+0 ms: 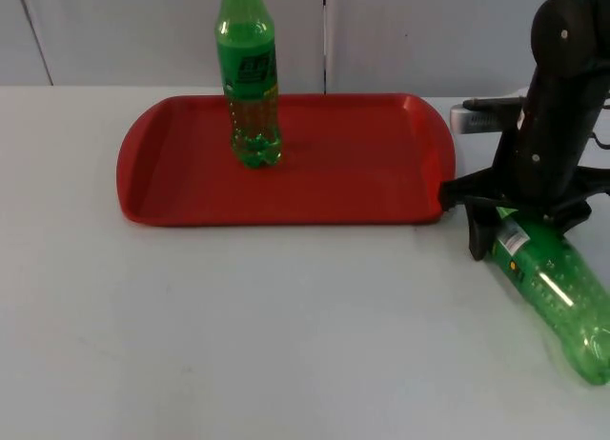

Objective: Place the bottle upright on the tray.

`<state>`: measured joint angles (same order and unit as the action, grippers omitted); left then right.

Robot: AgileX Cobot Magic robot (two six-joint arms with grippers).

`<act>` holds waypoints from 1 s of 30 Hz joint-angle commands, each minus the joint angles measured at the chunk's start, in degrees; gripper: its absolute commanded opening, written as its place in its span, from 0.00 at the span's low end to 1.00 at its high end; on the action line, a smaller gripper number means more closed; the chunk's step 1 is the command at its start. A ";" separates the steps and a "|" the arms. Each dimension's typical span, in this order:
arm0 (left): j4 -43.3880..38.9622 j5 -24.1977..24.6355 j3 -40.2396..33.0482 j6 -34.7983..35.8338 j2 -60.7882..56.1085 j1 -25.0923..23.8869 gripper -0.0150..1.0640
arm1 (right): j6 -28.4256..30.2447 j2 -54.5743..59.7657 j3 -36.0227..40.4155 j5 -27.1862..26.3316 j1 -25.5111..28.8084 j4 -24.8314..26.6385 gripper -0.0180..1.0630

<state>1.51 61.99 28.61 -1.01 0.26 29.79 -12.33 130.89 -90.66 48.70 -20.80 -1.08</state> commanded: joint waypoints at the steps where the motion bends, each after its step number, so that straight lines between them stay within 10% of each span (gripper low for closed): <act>1: 0.62 -0.40 -0.31 -0.08 -0.26 0.12 0.99 | 0.35 0.10 -0.07 -1.39 -0.55 -0.15 0.05; 7: 0.62 -0.40 -0.31 -0.08 -0.26 0.12 0.99 | -0.07 0.10 -0.07 -0.89 -0.55 -0.06 0.40; 8: 0.62 -0.40 -0.31 -0.08 -0.26 0.12 0.99 | -0.07 0.10 -0.07 -0.45 -0.55 -0.06 0.61; 11: 0.62 -0.40 -0.31 -0.08 -0.26 0.12 0.99 | -0.43 0.10 -0.07 0.34 -0.55 -0.06 0.83; 23: 0.62 -0.40 -0.31 -0.08 -0.26 0.12 0.99 | -0.03 0.10 -0.07 4.94 -0.91 0.35 0.81; 30: 0.62 -0.40 -0.31 -0.08 -0.26 0.12 0.99 | -1.32 0.10 -0.07 4.26 -1.87 0.18 0.59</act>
<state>1.51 61.99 28.61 -1.01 0.26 29.79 -13.08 130.98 -90.66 53.21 -22.41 -1.12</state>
